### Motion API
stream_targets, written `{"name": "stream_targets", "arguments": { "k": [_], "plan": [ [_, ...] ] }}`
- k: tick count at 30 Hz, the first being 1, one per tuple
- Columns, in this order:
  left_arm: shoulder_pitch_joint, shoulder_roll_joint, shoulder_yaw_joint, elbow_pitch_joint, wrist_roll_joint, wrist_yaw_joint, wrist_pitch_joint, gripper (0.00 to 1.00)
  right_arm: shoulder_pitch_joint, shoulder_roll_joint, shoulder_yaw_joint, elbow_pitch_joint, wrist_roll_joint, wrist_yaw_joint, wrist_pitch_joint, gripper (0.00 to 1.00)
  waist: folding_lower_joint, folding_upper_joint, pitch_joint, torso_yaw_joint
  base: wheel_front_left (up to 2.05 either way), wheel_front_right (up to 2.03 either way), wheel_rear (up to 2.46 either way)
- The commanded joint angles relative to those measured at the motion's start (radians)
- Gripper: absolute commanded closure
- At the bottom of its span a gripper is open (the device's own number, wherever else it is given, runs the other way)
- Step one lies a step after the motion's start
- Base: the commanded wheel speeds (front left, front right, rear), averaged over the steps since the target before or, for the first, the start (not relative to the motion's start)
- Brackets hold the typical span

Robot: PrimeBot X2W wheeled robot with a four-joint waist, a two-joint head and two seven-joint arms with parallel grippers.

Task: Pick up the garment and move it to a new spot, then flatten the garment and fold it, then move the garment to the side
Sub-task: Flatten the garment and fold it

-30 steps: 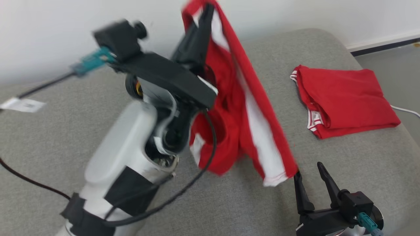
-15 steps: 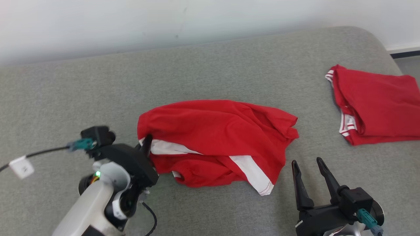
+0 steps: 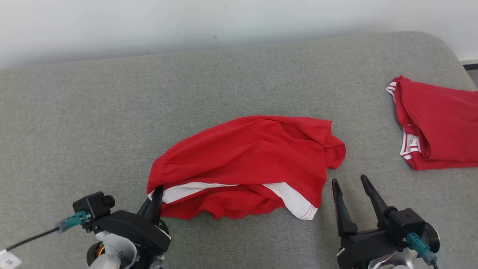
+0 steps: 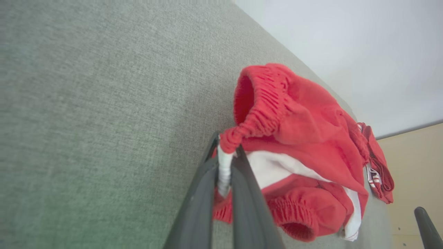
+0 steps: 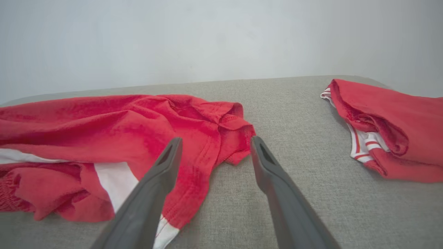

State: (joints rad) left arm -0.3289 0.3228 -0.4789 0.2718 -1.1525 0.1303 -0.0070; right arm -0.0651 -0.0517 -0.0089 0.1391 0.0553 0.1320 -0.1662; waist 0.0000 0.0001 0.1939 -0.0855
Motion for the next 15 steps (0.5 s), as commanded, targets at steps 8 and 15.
{"name": "stream_targets", "arguments": {
  "k": [8, 15],
  "plan": [
    [0.035, -0.022, -0.018, -0.063, 0.07, -0.013, -0.102, 0.8, -0.019, -0.001, 0.032, -0.027, -0.005, -0.002, 0.105, 0.0, 0.0, -0.0001, -0.006, 0.022, 0.0, 0.0, 0.0],
    [0.073, -0.01, -0.029, -0.05, 0.212, 0.032, -0.23, 0.0, -0.012, -0.001, 0.047, -0.064, 0.001, -0.002, 0.158, 0.0, 0.0, -0.0001, -0.015, 0.031, 0.0, 0.0, 0.0]
  ]
}}
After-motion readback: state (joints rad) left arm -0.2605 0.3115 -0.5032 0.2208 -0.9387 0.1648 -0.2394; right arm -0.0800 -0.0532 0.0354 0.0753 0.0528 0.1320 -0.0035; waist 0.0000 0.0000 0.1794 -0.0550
